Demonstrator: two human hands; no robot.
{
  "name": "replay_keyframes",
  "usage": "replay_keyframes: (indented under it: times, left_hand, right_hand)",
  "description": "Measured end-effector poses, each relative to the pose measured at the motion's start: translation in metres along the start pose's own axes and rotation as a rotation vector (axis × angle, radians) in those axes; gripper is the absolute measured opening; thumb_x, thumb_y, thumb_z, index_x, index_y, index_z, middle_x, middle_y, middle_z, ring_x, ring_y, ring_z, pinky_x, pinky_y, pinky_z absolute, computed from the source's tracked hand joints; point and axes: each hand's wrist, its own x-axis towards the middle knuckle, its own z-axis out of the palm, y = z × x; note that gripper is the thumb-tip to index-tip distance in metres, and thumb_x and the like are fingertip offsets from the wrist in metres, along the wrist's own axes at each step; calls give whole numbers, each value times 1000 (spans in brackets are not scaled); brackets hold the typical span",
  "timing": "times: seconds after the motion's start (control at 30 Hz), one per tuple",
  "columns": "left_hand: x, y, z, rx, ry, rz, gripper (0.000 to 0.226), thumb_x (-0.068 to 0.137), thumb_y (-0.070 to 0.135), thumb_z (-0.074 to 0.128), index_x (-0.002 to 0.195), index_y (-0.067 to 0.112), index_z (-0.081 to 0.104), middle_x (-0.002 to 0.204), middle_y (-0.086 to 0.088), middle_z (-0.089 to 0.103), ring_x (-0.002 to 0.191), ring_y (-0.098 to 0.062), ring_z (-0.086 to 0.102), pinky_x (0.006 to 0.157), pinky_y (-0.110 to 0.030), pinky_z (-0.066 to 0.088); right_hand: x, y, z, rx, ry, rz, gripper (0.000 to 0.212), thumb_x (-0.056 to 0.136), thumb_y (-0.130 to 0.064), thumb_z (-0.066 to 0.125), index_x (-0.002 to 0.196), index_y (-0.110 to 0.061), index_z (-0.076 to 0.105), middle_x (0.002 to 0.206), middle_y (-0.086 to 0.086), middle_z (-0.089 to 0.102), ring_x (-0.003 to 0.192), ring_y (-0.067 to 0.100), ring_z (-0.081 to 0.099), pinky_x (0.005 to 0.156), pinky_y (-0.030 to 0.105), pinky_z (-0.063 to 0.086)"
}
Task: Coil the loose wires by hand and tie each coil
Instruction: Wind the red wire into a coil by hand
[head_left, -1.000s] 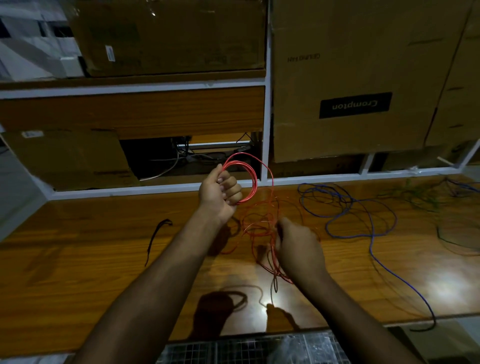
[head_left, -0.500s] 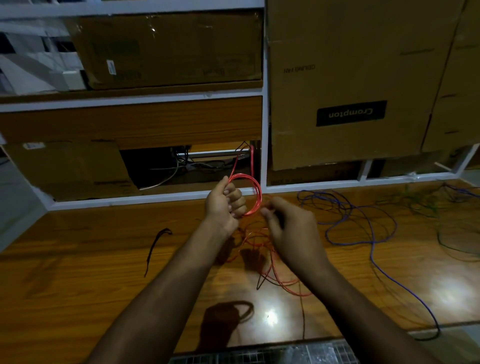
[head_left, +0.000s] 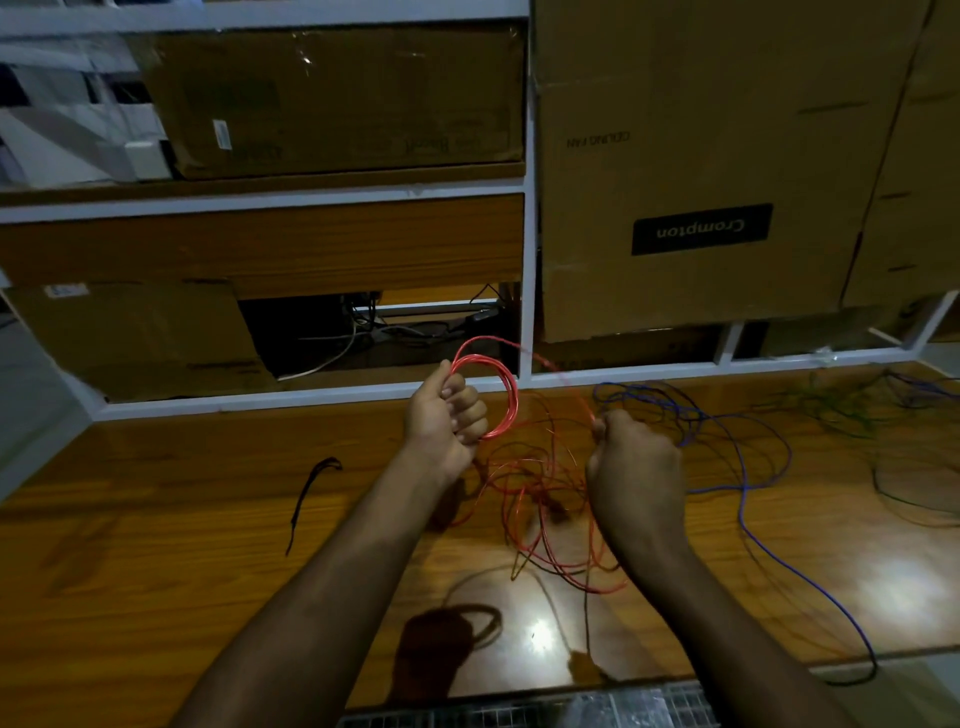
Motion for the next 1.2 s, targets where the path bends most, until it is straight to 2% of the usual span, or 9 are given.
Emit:
replay_keyframes:
  times: [0.17, 0.3, 0.43, 0.6, 0.7, 0.8, 1.0, 1.1, 1.2]
  left_hand:
    - [2, -2, 0, 29, -5, 11, 50, 104, 38, 38, 57, 21, 39, 47, 7, 26, 38, -8, 20, 37, -22, 14]
    - [1, -8, -4, 51, 7, 2, 49, 104, 38, 39, 58, 21, 40, 49, 6, 25, 40, -8, 20, 39, -23, 13]
    - [0, -10, -5, 54, -10, -10, 50, 104, 39, 40, 57, 21, 40, 47, 7, 26, 39, -8, 21, 37, -21, 15]
    - [-1, -9, -3, 17, -98, -33, 52, 103, 40, 41, 55, 21, 41, 44, 8, 29, 38, -6, 25, 41, -18, 22]
    - [-3, -6, 1, 49, -21, -1, 50, 102, 40, 43, 56, 21, 42, 46, 8, 30, 41, -7, 24, 43, -20, 22]
    - [-3, -3, -1, 21, -42, 27, 48, 104, 39, 39, 60, 21, 40, 48, 7, 28, 37, -6, 22, 36, -20, 16]
    - [-3, -2, -5, 52, -20, 21, 46, 104, 40, 38, 62, 20, 42, 48, 7, 29, 37, -6, 23, 34, -19, 18]
    - [-2, -3, -6, 60, -4, 15, 47, 104, 39, 38, 61, 20, 41, 48, 7, 28, 38, -7, 22, 36, -20, 17]
    - [-1, -2, -7, 72, -1, 23, 48, 105, 38, 38, 60, 20, 40, 47, 7, 28, 37, -6, 22, 38, -20, 15]
  right_hand:
    - [-29, -26, -25, -199, -403, -198, 19, 103, -13, 38, 116, -15, 52, 95, 1, 56, 71, 14, 46, 59, 23, 36]
    - [-38, -48, -44, -157, -516, -333, 17, 103, -14, 38, 116, -16, 49, 80, -5, 39, 67, 14, 39, 58, 23, 31]
    - [-35, -59, -62, -121, -467, -589, 21, 87, -7, 66, 106, -12, 57, 92, 4, 58, 69, 15, 34, 51, 22, 19]
    - [-16, -71, -65, 7, -678, -675, 30, 98, -10, 53, 127, -13, 54, 119, 5, 54, 98, 15, 48, 84, 27, 43]
    - [1, -74, -68, 29, -521, -512, 38, 96, -8, 52, 132, -16, 45, 124, 3, 54, 109, 18, 53, 89, 32, 46]
    - [7, -67, -64, 50, -216, -455, 25, 91, -4, 59, 111, -17, 52, 100, 2, 59, 85, 18, 53, 67, 33, 47]
    - [11, -52, -52, 192, -111, -538, 21, 81, -1, 72, 98, -10, 63, 85, 7, 63, 74, 24, 58, 58, 42, 53]
    - [8, -50, -50, 186, -45, -558, 20, 80, -1, 70, 98, -8, 64, 83, 7, 62, 71, 21, 57, 54, 34, 51]
    - [9, -45, -53, 116, 77, -500, 12, 85, -5, 65, 97, -8, 65, 77, 5, 60, 63, 12, 44, 50, 14, 26]
